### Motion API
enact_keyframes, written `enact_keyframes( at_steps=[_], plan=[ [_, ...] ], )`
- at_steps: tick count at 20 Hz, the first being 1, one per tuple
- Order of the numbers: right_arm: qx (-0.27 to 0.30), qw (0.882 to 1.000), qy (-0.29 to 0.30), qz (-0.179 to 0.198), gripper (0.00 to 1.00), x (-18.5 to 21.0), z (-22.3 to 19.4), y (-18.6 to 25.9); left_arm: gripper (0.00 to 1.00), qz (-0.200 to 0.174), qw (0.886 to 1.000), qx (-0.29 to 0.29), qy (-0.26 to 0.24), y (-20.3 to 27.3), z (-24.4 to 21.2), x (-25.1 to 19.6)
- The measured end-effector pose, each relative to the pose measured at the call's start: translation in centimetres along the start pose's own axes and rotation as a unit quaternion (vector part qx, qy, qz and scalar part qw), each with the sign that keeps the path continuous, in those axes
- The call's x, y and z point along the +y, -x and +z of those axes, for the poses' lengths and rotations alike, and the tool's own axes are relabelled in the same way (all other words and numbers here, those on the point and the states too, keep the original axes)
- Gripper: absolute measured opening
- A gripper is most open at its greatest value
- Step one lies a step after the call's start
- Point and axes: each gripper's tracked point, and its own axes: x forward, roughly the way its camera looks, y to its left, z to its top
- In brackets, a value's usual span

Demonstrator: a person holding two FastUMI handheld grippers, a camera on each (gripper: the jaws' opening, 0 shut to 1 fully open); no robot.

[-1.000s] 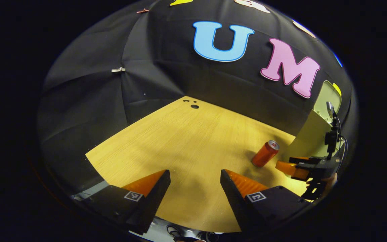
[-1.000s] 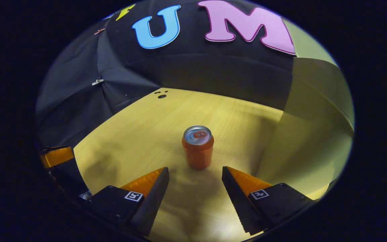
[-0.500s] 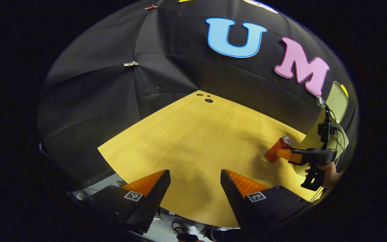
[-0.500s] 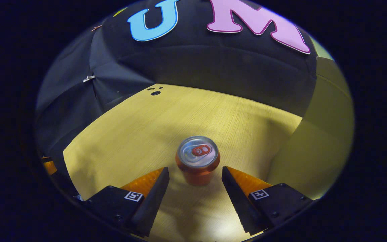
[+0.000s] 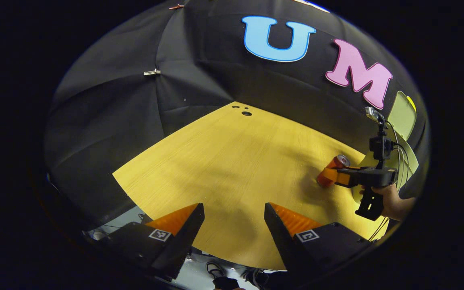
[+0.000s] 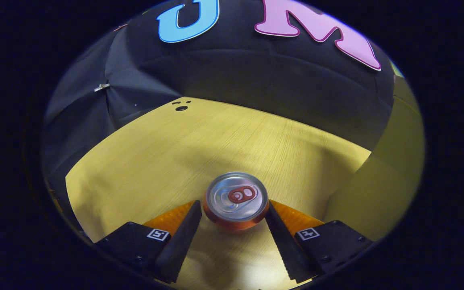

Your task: Press the lid of the desktop garbage bin to open it, pick up the crumpled paper on the desktop and throw it into the bin, then pick up the pop can on the desktop and drop it into the bin, and finally close the garbage bin lid.

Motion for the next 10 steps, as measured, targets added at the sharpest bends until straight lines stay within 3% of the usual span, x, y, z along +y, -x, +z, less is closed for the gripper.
enact_keyframes(
  at_steps=[2, 3, 10],
  plan=[
    [-0.003, 1.000, 0.007, 0.000, 0.97, -0.1, 0.4, -0.3, 0.96, -0.005, 1.000, -0.001, -0.001, 0.1, 0.1, -0.3],
    [-0.002, 1.000, 0.009, 0.004, 0.83, 0.0, 0.4, -0.1, 0.96, -0.006, 1.000, -0.001, -0.003, 0.1, 0.1, -0.4],
    [-0.037, 0.999, 0.024, 0.022, 0.83, 0.9, 3.5, 3.6, 0.96, -0.027, 1.000, -0.006, -0.014, 0.0, 0.5, -1.2]
  ],
)
